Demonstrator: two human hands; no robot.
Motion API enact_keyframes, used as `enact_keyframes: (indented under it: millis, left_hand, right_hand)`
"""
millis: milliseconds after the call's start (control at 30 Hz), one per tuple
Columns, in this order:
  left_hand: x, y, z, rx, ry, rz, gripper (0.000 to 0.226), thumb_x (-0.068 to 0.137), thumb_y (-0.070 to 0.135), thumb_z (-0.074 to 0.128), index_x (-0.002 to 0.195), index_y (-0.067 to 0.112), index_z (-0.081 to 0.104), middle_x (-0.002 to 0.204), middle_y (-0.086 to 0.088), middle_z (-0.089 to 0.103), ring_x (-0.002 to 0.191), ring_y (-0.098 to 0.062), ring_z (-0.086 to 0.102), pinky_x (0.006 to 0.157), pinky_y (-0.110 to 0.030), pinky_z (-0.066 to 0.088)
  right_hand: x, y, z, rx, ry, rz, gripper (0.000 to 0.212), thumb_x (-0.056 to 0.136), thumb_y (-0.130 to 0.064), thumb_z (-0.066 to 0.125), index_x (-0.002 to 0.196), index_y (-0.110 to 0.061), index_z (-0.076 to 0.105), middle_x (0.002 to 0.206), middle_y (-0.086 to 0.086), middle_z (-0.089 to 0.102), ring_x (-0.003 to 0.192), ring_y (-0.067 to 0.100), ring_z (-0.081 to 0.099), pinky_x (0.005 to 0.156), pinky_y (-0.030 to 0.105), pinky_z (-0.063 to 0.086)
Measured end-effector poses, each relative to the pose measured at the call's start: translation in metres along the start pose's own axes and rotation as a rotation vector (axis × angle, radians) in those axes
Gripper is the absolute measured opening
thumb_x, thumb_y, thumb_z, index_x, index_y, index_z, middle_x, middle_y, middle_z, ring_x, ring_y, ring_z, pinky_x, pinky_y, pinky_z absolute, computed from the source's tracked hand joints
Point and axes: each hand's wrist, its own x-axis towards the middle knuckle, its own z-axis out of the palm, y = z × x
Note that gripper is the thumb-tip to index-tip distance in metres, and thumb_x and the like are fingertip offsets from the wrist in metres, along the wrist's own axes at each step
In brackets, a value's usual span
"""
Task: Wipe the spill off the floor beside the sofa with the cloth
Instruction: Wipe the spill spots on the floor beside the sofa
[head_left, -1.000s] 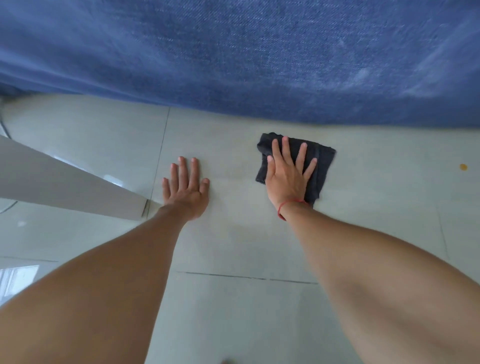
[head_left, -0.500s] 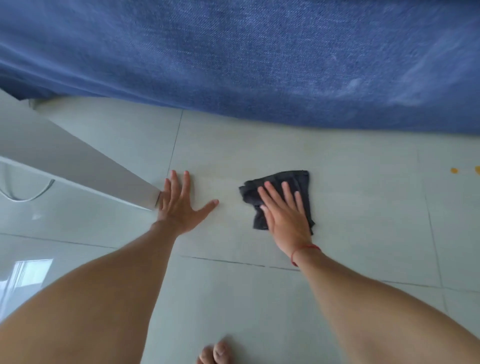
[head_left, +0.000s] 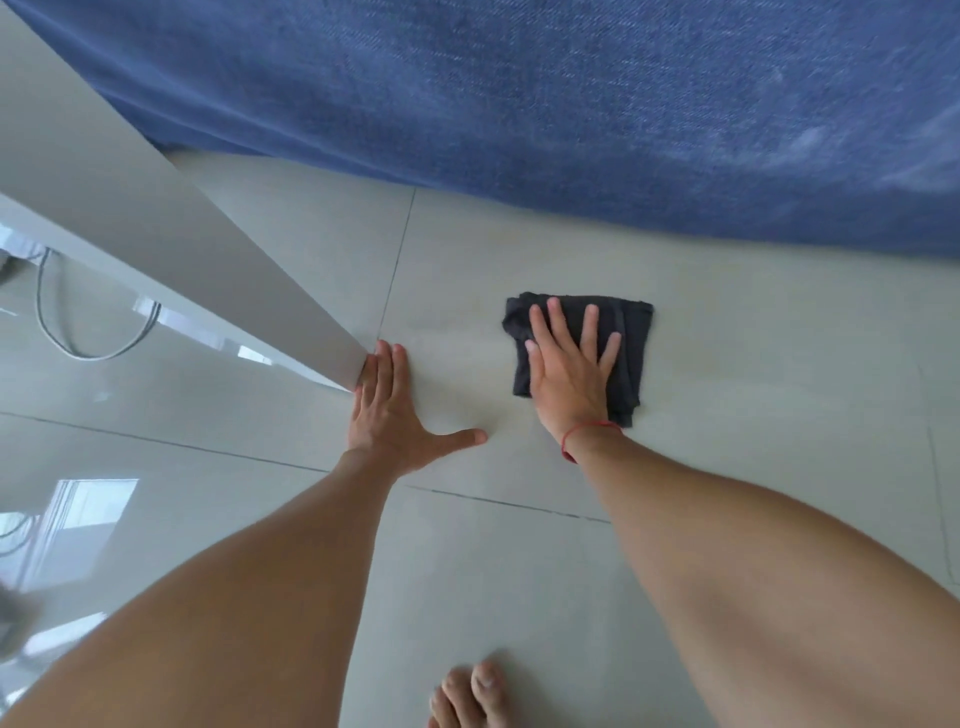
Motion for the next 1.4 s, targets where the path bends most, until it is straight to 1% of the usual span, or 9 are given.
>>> enact_keyframes:
  millis: [167, 367, 467, 667, 800, 967, 1133, 1233, 1400]
  left_hand:
    - [0.002, 0.000, -0.001, 0.022, -0.016, -0.018, 0.152, 0.046, 0.089, 0.060, 0.153, 0.010, -0.013, 0.162, -0.004, -0.017, 0.150, -0.017, -0.016, 0.123, -0.035, -0.005]
    - [-0.004, 0.006, -0.006, 0.045, -0.058, -0.026, 0.145, 0.054, 0.087, 0.057, 0.152, 0.009, -0.016, 0.161, -0.005, -0.021, 0.149, -0.019, -0.019, 0.123, -0.037, -0.004]
    - [-0.012, 0.008, -0.002, 0.030, -0.057, -0.027, 0.141, 0.058, 0.086, 0.055, 0.152, 0.010, -0.016, 0.161, -0.003, -0.021, 0.149, -0.019, -0.018, 0.124, -0.039, 0.000]
    - [-0.011, 0.004, 0.000, 0.016, -0.056, -0.018, 0.141, 0.058, 0.085, 0.056, 0.152, 0.011, -0.017, 0.161, -0.002, -0.021, 0.150, -0.018, -0.017, 0.124, -0.039, 0.000]
    - [-0.010, 0.002, 0.003, -0.001, -0.038, -0.019, 0.142, 0.056, 0.085, 0.058, 0.152, 0.012, -0.016, 0.162, 0.000, -0.019, 0.150, -0.017, -0.016, 0.123, -0.037, -0.002]
    - [-0.007, 0.001, 0.003, 0.007, -0.044, -0.023, 0.145, 0.051, 0.090, 0.054, 0.153, 0.012, -0.015, 0.161, -0.001, -0.021, 0.150, -0.017, -0.017, 0.122, -0.037, -0.004]
    - [-0.007, 0.004, -0.001, -0.007, -0.068, -0.043, 0.144, 0.053, 0.085, 0.061, 0.152, 0.015, -0.018, 0.161, 0.000, -0.023, 0.149, -0.015, -0.018, 0.124, -0.038, -0.001]
    - [-0.007, 0.006, -0.004, -0.018, -0.082, -0.062, 0.147, 0.052, 0.085, 0.062, 0.152, 0.014, -0.018, 0.161, 0.002, -0.023, 0.149, -0.014, -0.018, 0.123, -0.037, -0.002]
    - [-0.006, 0.006, -0.003, -0.026, -0.071, -0.059, 0.148, 0.050, 0.083, 0.065, 0.152, 0.015, -0.017, 0.161, 0.001, -0.020, 0.149, -0.015, -0.017, 0.124, -0.038, 0.001]
  right_hand:
    - [0.005, -0.057, 0.014, -0.078, -0.107, -0.350, 0.048, 0.102, -0.036, 0.028, 0.149, -0.031, 0.022, 0.160, -0.011, 0.016, 0.149, 0.031, 0.001, 0.116, 0.059, -0.002]
    - [-0.020, -0.003, 0.002, -0.163, -0.162, -0.541, 0.051, 0.098, -0.040, 0.017, 0.146, -0.033, 0.031, 0.157, -0.012, 0.027, 0.148, 0.024, 0.017, 0.119, 0.047, 0.010]
    - [-0.026, 0.033, -0.008, -0.150, -0.119, -0.438, 0.052, 0.096, -0.040, 0.019, 0.142, -0.031, 0.040, 0.151, -0.009, 0.039, 0.143, 0.028, 0.031, 0.116, 0.049, 0.023]
    - [-0.019, 0.005, 0.001, -0.089, -0.070, -0.197, 0.047, 0.102, -0.038, 0.022, 0.149, -0.037, 0.018, 0.160, -0.014, 0.012, 0.150, 0.025, 0.001, 0.118, 0.052, -0.002]
    - [0.006, -0.039, 0.014, -0.025, -0.023, -0.095, 0.047, 0.102, -0.039, 0.027, 0.149, -0.036, 0.021, 0.161, -0.012, 0.013, 0.149, 0.028, 0.000, 0.116, 0.057, -0.004]
    - [0.009, -0.072, 0.020, -0.077, -0.067, -0.356, 0.047, 0.101, -0.036, 0.032, 0.148, -0.033, 0.026, 0.159, -0.011, 0.020, 0.149, 0.030, 0.006, 0.117, 0.058, 0.001]
    - [-0.014, -0.042, 0.018, -0.147, -0.116, -0.571, 0.047, 0.100, -0.039, 0.024, 0.145, -0.033, 0.033, 0.155, -0.012, 0.031, 0.147, 0.025, 0.021, 0.120, 0.051, 0.012]
    - [-0.026, -0.002, 0.011, -0.131, -0.085, -0.535, 0.047, 0.097, -0.038, 0.025, 0.140, -0.031, 0.043, 0.150, -0.012, 0.042, 0.142, 0.024, 0.034, 0.118, 0.045, 0.021]
    - [-0.026, 0.053, -0.007, -0.088, 0.026, -0.238, 0.048, 0.098, -0.040, 0.024, 0.143, -0.031, 0.039, 0.152, -0.010, 0.039, 0.144, 0.025, 0.030, 0.118, 0.041, 0.011]
